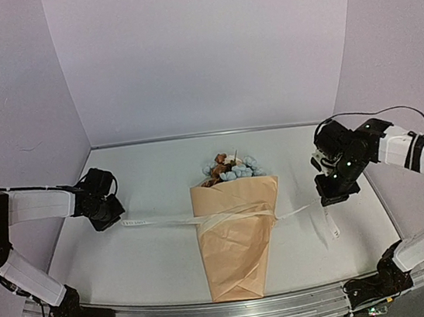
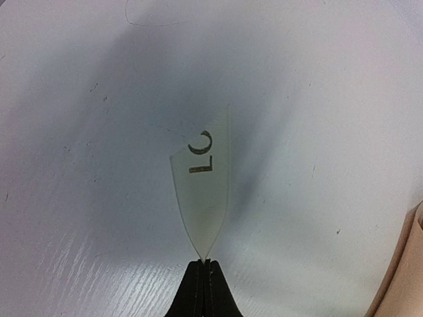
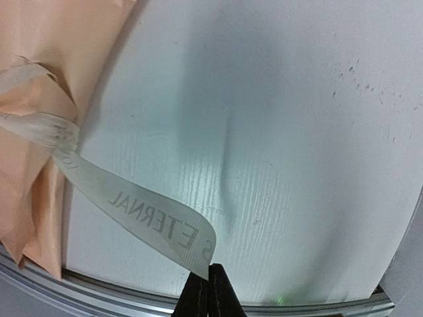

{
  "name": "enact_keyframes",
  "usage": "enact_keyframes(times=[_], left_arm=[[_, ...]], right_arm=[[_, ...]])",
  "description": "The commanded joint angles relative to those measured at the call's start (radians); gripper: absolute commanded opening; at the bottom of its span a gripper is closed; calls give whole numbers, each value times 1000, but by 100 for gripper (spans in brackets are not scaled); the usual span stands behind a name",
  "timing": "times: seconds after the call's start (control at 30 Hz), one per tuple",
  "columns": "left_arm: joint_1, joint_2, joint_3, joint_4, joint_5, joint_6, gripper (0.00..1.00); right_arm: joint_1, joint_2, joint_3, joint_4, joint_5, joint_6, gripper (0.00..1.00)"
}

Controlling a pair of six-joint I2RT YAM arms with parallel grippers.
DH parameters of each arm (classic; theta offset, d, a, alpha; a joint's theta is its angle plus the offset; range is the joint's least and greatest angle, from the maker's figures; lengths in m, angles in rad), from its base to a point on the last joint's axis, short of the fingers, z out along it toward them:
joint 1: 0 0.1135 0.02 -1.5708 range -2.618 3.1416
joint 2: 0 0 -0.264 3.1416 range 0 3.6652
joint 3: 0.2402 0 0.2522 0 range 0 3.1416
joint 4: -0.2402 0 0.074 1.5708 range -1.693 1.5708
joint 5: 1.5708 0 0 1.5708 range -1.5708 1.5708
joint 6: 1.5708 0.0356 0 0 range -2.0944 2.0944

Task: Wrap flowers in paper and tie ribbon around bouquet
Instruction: Adjust the ribbon on the folded bouquet.

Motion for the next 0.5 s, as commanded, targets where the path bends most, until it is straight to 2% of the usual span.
enact_keyframes(times=[0.0,0.23,0.47], left_arm=[[4,13,35,63,56,60,0],[-4,46,67,122,180,122,0],[-64,69,137,178,309,162,0]], right_arm=[[-2,-57,75,-99,-55,-14,0],[40,-109,155,-140,-29,-31,0],[68,-152,229,-178,40,-79,0]])
